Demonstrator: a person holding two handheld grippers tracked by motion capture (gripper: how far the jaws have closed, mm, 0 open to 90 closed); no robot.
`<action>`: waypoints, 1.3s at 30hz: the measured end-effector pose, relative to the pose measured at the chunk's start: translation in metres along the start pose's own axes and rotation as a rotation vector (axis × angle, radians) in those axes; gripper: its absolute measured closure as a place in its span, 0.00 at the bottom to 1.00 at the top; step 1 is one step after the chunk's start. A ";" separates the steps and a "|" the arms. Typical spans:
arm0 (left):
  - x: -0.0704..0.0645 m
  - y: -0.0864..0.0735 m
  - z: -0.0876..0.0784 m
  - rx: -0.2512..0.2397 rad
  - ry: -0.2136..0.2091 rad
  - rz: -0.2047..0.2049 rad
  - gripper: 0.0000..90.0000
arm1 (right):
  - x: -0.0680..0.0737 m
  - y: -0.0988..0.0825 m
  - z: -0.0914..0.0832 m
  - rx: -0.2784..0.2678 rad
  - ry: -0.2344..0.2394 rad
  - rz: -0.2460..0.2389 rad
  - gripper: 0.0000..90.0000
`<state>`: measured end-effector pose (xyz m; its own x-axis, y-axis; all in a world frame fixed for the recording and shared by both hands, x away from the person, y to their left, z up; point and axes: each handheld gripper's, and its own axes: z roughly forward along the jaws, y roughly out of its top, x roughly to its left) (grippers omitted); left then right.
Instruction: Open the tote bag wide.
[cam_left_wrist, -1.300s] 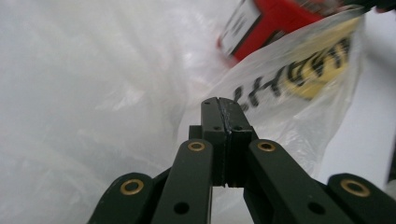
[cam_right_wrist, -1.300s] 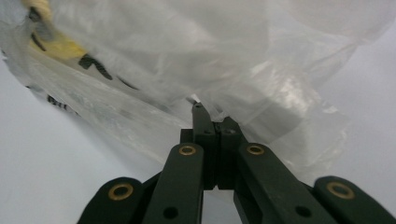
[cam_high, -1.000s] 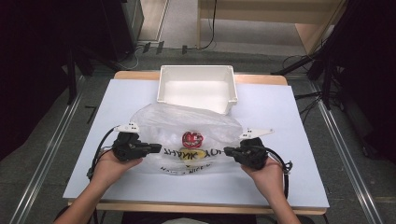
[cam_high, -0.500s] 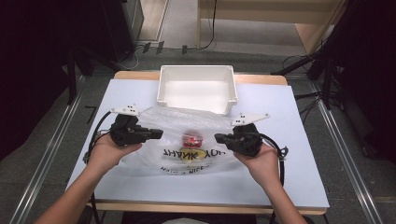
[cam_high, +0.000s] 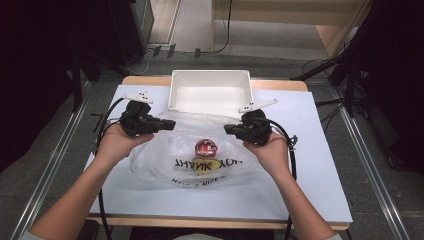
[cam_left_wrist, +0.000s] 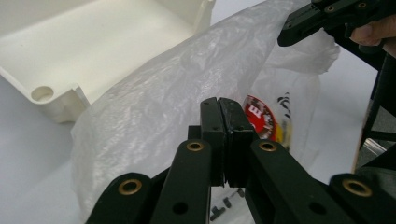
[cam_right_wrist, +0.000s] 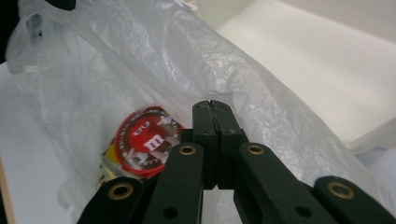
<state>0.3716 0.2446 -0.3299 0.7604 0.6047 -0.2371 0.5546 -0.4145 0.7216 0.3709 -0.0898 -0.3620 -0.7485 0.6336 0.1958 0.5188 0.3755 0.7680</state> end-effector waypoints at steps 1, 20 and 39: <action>0.004 -0.001 0.003 -0.002 0.004 -0.002 1.00 | -0.002 0.000 0.003 0.007 -0.003 0.005 1.00; 0.042 -0.038 0.054 0.011 0.013 -0.088 1.00 | -0.023 -0.028 0.035 0.056 -0.001 0.055 1.00; 0.048 -0.067 0.078 0.031 0.031 -0.104 1.00 | -0.027 -0.065 0.055 0.073 -0.016 0.085 1.00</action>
<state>0.3972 0.2477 -0.4401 0.6874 0.6662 -0.2894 0.6408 -0.3687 0.6734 0.3801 -0.0936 -0.4509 -0.6944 0.6755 0.2479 0.6089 0.3680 0.7027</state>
